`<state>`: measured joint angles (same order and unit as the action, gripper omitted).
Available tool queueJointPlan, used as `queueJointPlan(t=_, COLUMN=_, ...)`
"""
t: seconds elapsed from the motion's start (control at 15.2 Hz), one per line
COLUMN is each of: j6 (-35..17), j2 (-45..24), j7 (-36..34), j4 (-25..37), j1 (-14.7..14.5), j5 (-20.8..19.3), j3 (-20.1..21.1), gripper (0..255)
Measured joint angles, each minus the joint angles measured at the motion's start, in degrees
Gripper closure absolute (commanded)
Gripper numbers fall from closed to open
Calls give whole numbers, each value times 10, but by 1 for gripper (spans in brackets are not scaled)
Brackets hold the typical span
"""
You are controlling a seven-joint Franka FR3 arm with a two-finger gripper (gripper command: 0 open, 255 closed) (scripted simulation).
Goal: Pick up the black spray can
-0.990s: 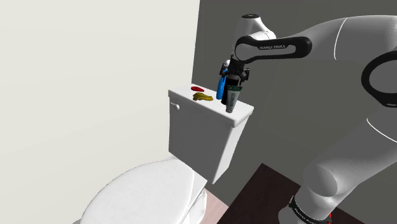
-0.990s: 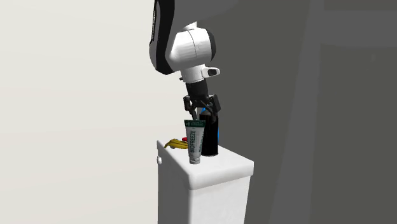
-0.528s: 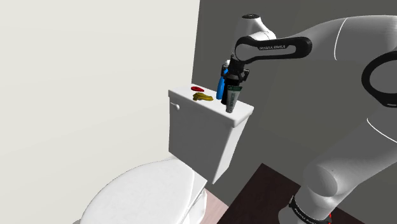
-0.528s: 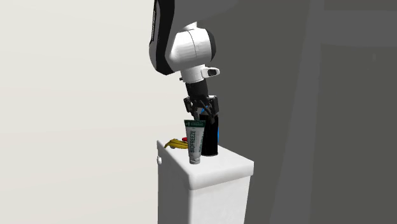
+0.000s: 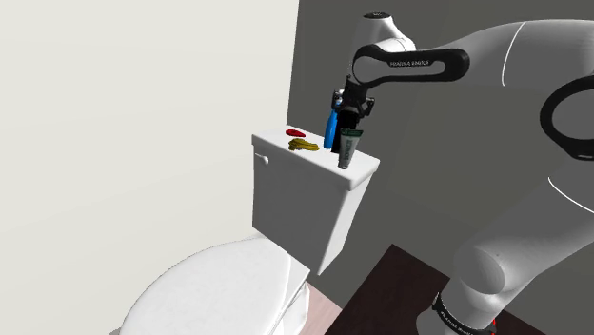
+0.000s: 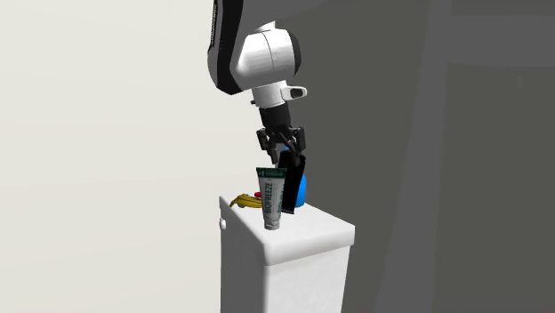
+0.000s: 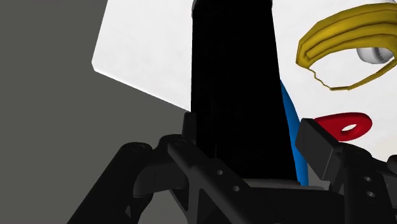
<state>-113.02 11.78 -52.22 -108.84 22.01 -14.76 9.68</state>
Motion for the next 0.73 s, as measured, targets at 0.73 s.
queueJointPlan(t=0.73, j6=79, j2=-16, j7=19, j4=96, j1=0, j5=4, j3=2, gripper=255)
